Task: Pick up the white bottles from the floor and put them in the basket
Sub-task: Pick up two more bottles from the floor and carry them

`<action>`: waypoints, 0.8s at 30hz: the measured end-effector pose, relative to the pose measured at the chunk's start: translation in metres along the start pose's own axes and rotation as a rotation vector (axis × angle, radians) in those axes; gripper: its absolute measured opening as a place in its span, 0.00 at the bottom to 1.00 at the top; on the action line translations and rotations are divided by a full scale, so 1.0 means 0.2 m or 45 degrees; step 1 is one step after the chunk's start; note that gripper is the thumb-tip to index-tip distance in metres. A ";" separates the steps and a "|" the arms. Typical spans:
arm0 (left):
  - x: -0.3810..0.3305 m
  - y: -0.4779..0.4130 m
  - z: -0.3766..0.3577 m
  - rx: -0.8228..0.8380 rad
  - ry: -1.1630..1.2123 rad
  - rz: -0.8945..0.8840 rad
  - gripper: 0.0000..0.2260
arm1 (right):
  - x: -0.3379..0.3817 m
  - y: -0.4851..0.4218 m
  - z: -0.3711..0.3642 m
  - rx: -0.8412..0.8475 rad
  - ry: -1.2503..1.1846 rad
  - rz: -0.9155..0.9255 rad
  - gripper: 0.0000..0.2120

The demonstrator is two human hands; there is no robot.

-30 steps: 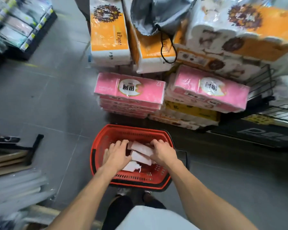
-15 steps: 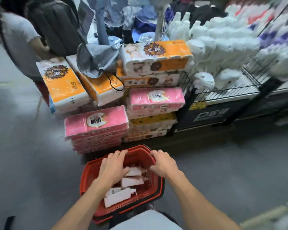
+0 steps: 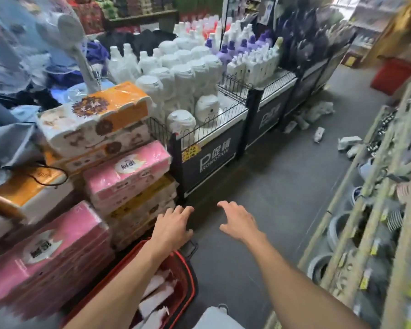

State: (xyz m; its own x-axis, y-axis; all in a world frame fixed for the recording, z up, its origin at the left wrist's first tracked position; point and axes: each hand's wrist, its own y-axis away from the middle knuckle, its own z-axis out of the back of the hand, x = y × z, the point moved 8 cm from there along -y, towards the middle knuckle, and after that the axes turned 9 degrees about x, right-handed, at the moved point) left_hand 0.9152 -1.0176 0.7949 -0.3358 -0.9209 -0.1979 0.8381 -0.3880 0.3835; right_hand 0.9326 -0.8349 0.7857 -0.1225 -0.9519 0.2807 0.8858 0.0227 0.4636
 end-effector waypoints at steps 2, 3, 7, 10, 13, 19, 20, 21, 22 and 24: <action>-0.17 -0.11 0.03 -0.010 -0.041 -0.075 0.29 | -0.19 0.02 0.08 -0.056 -0.044 -0.065 0.30; -0.25 -0.16 0.05 -0.018 -0.049 -0.105 0.29 | -0.28 0.03 0.11 -0.073 -0.058 -0.095 0.30; -0.51 -0.32 0.10 -0.050 -0.091 -0.206 0.28 | -0.59 0.06 0.21 -0.107 -0.093 -0.204 0.29; -0.66 -0.42 0.09 -0.020 -0.122 -0.249 0.28 | -0.75 0.07 0.25 -0.113 -0.109 -0.253 0.28; -0.79 -0.54 0.10 0.016 -0.137 -0.290 0.29 | -0.89 0.06 0.29 -0.131 -0.172 -0.300 0.26; -0.96 -0.79 0.06 0.104 -0.062 -0.358 0.30 | -1.17 0.04 0.33 -0.211 -0.463 -0.445 0.24; -0.98 -0.84 0.07 0.108 -0.066 -0.374 0.31 | -1.21 0.04 0.34 -0.237 -0.503 -0.473 0.24; -1.01 -0.89 0.08 0.108 -0.069 -0.393 0.31 | -1.26 0.03 0.36 -0.264 -0.535 -0.497 0.23; -1.03 -0.94 0.09 0.108 -0.066 -0.404 0.31 | -1.30 0.03 0.38 -0.294 -0.561 -0.517 0.23; -1.07 -1.04 0.11 0.110 -0.038 -0.419 0.31 | -1.40 0.04 0.42 -0.368 -0.641 -0.589 0.22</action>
State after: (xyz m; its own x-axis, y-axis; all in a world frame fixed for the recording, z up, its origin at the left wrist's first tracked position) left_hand 0.8028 -0.7407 0.7776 -0.5957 -0.7459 -0.2980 0.6435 -0.6652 0.3787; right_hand 0.9367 -0.5427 0.7821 -0.6407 -0.5881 0.4936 0.7678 -0.4941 0.4079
